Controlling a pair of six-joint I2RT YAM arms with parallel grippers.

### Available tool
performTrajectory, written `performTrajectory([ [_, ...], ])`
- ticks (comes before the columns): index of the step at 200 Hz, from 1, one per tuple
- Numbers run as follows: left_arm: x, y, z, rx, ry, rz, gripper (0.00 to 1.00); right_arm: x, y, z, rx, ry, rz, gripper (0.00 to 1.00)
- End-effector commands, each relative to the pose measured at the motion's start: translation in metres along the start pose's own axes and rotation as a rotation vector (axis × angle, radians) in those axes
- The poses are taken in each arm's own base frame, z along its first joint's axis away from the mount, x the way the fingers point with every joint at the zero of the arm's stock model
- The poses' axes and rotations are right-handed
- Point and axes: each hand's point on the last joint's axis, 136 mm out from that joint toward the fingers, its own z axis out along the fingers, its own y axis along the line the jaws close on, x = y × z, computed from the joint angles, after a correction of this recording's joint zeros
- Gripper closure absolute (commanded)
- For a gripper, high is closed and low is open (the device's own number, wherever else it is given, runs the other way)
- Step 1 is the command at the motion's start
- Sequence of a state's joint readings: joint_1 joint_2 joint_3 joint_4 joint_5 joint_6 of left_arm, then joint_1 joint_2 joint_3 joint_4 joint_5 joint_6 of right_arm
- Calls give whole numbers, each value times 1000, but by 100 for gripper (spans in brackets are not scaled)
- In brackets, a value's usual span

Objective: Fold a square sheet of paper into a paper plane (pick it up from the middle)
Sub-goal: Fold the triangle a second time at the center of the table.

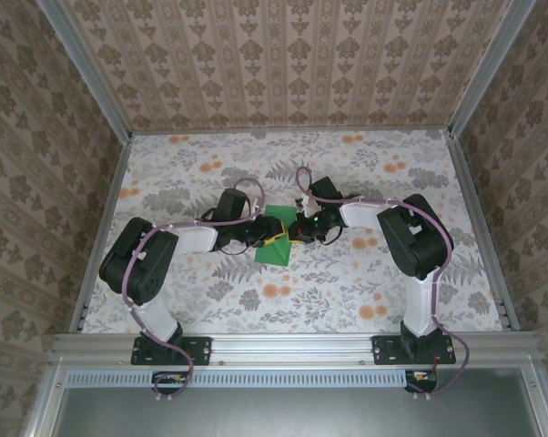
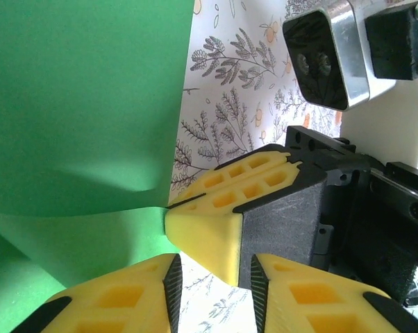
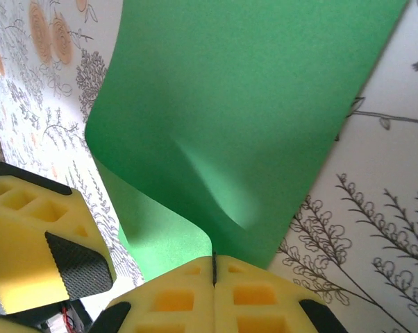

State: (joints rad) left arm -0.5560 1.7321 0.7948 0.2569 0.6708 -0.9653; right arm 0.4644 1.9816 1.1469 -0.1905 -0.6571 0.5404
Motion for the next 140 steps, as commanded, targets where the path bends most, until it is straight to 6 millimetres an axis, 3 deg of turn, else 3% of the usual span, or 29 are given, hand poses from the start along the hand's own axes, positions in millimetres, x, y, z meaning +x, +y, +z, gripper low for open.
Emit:
performTrajectory([
  [1, 1, -1, 6, -2, 27, 7, 66, -5, -8, 0, 31, -3, -12, 96],
  [44, 1, 1, 10, -2, 40, 4, 72, -7, -11, 1, 32, -1, -10, 96],
  [140, 4, 9, 16, -18, 60, -12, 73, -14, -11, 2, 34, 2, -16, 96],
])
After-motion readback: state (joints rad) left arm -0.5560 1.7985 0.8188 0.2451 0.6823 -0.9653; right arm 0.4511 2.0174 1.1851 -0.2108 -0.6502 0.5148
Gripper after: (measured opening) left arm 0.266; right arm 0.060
